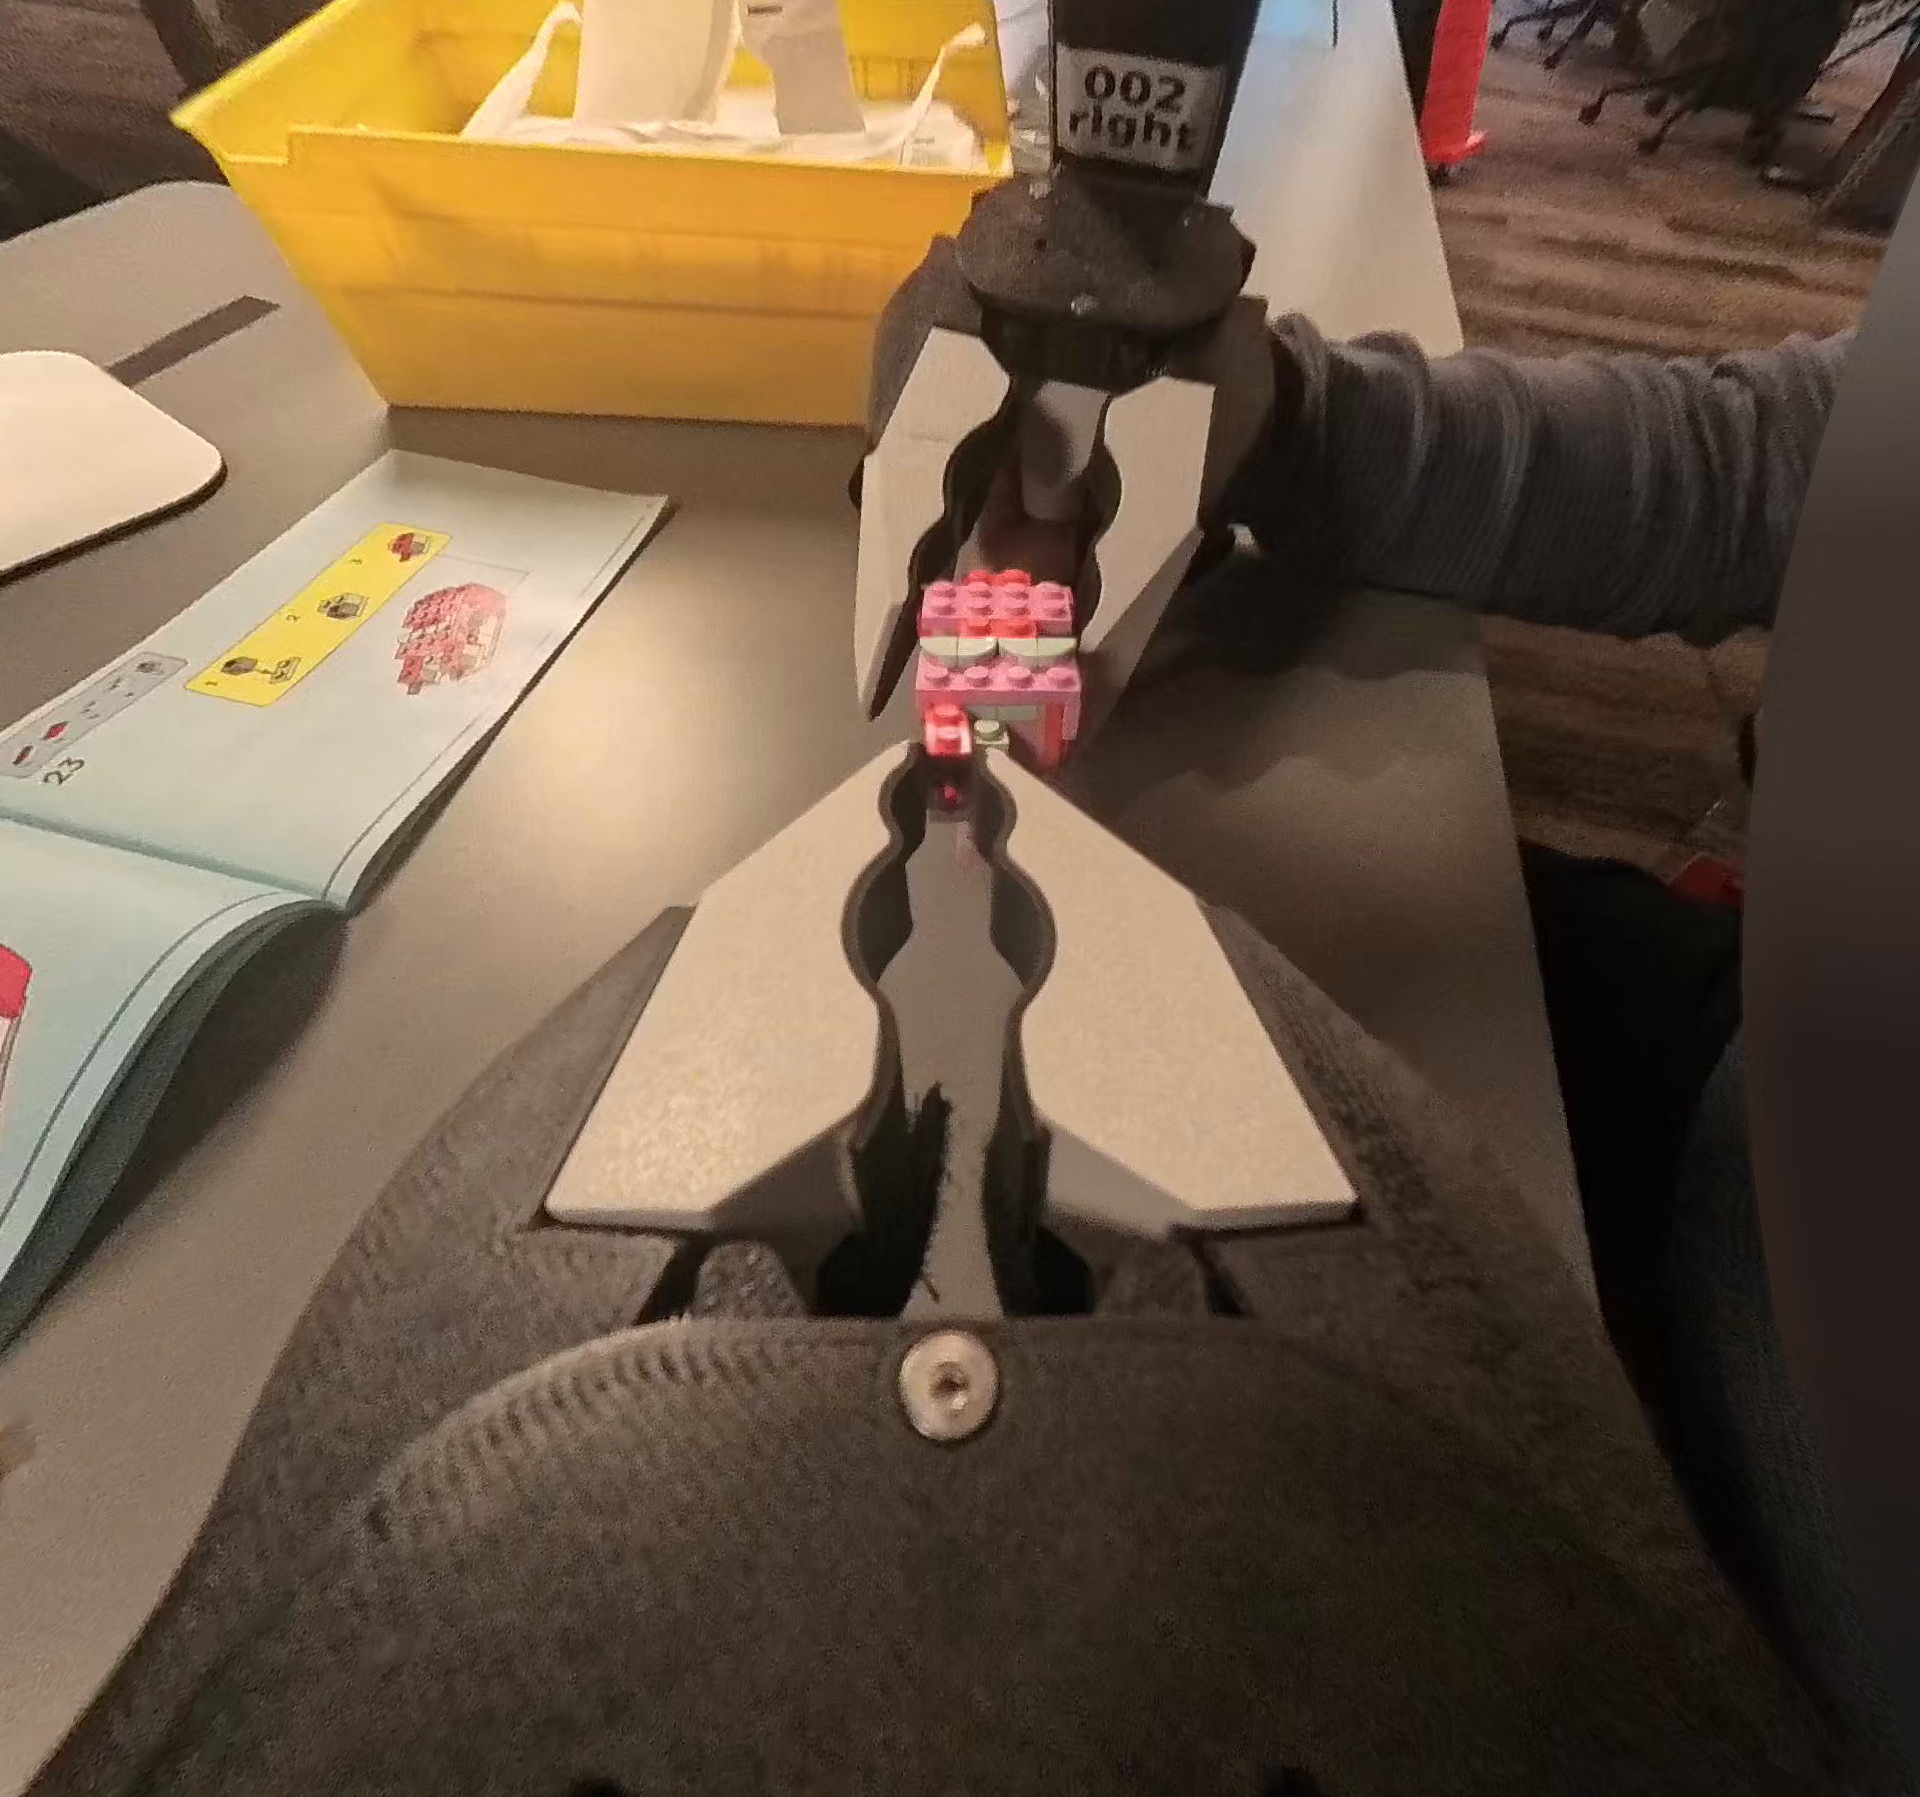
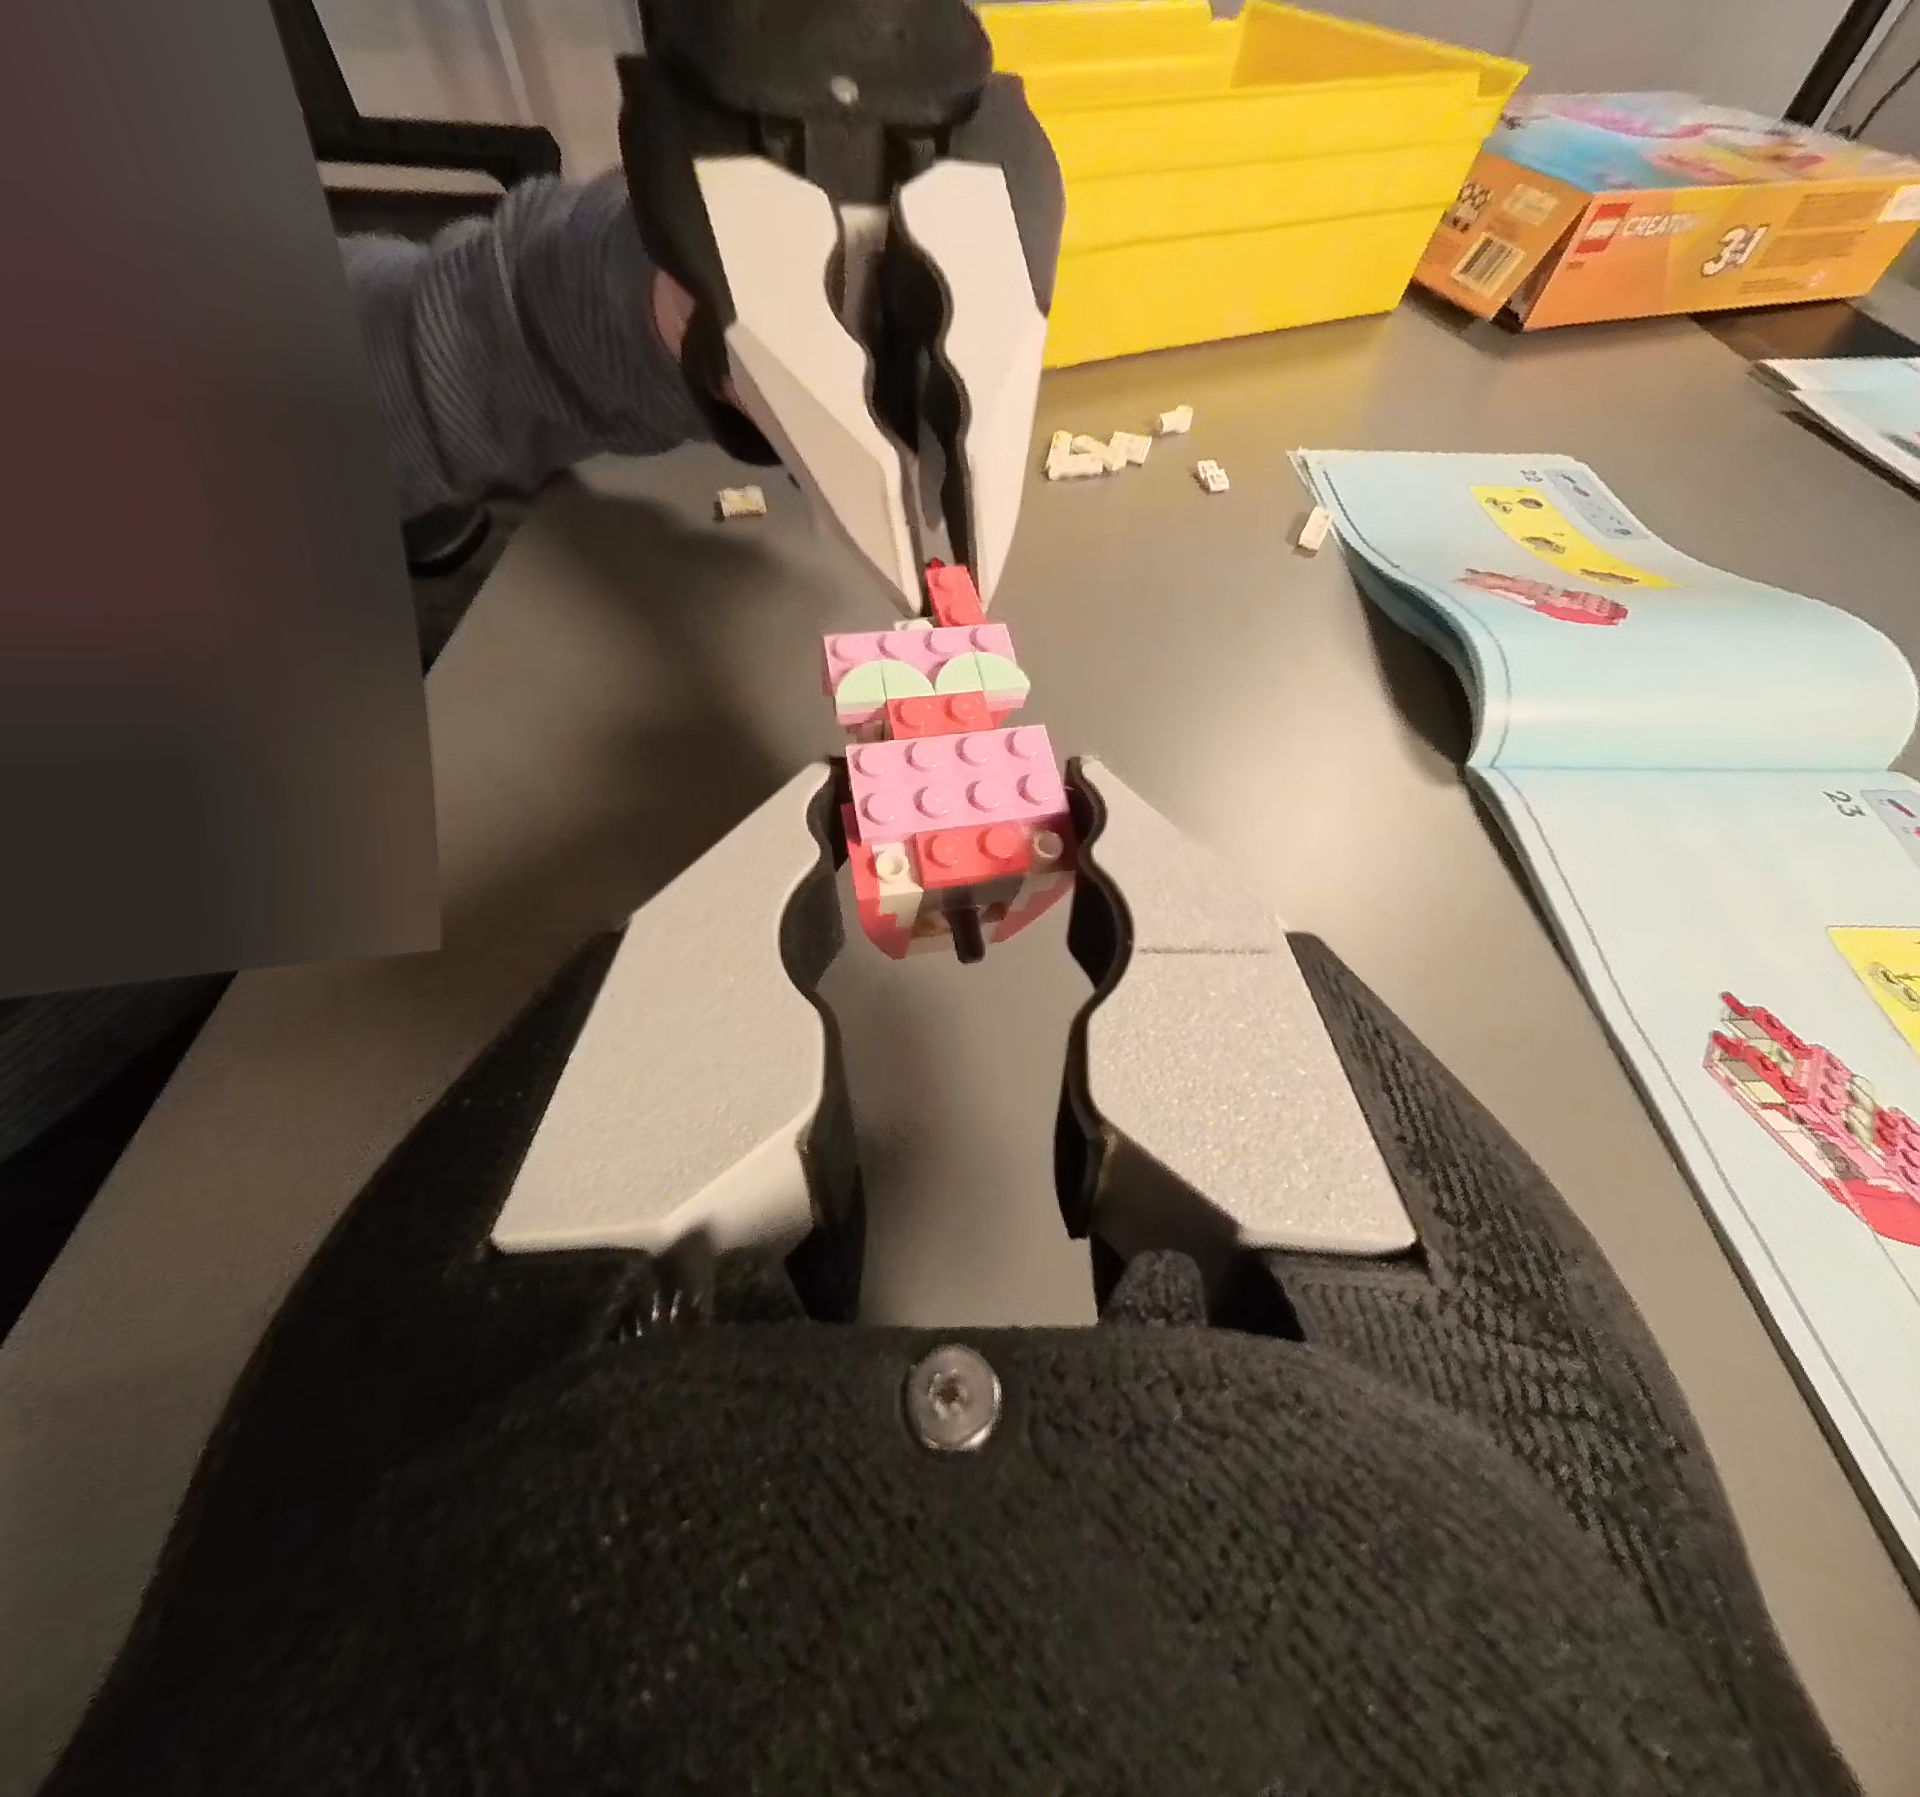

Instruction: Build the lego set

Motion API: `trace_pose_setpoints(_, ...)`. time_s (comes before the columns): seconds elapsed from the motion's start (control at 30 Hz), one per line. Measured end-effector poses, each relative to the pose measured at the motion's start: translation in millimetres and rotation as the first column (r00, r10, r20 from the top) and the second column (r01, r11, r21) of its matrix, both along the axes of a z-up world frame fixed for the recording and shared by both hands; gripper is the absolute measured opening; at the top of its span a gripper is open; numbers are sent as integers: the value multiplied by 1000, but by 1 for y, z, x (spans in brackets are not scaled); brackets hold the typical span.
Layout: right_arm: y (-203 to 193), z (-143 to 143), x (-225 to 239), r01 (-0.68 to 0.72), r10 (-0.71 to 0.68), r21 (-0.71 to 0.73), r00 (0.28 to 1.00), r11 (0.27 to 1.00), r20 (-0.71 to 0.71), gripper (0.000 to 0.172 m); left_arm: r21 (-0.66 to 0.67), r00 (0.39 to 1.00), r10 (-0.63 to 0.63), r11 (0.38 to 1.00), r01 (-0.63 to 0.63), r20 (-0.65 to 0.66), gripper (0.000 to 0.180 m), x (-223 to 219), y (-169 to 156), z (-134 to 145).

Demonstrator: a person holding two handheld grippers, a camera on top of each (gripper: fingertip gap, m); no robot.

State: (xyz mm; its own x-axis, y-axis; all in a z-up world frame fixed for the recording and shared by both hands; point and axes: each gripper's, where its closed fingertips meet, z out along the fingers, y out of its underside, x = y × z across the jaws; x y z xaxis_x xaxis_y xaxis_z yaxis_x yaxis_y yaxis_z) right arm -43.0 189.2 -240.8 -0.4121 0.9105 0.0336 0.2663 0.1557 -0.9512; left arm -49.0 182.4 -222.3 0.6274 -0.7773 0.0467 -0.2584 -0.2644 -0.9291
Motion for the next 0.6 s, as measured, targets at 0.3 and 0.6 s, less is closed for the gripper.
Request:
trace_pose_setpoints(0.3,0,-25,2,-5,-10,122,992,992,122,39,-48,998,12,999,-15,-69,7,-2,-3,-28)
trace_pose_setpoints(0.6,1,-37,3,-13,-20,175,982,985,188,40,-66,991,6,998,-15,-133,7,-2,-3,-42)
